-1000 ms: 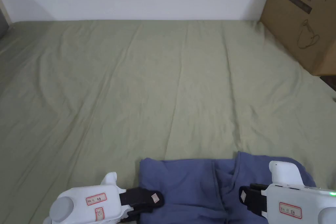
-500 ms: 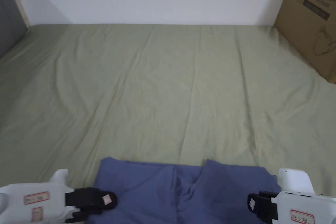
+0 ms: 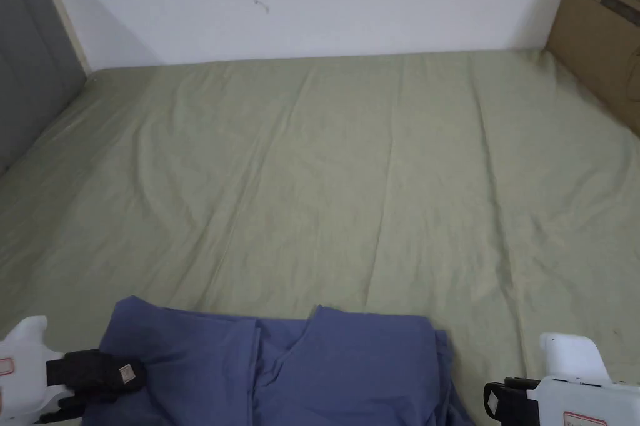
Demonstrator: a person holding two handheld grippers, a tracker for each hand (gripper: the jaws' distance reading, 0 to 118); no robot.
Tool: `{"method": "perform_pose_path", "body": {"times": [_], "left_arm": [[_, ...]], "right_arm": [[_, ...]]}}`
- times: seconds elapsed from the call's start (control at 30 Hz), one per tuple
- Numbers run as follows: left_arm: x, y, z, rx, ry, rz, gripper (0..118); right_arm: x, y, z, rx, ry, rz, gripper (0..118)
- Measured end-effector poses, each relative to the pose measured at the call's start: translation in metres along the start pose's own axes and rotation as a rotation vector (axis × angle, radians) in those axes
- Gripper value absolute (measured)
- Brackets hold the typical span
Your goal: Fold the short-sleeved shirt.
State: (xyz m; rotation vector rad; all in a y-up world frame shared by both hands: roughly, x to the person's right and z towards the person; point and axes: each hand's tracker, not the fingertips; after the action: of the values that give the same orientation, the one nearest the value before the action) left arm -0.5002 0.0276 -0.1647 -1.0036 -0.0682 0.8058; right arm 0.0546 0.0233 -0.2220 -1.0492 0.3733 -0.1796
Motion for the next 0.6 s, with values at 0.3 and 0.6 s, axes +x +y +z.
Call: {"method": "perform_pose_path", "body": {"times": [0.3, 0.6], "left_arm": [[0.156, -0.018, -0.007, -0.009, -0.061, -0.286, 13], [0.252, -0.071, -0.138, -0.278, -0.061, -0.548, 43]], "right_arm": [[0.037, -0.003, 0.015, 0.05, -0.001, -0.093, 0], [0.074, -0.022, 0.025, 0.066, -0.015, -0.181, 0]]}}
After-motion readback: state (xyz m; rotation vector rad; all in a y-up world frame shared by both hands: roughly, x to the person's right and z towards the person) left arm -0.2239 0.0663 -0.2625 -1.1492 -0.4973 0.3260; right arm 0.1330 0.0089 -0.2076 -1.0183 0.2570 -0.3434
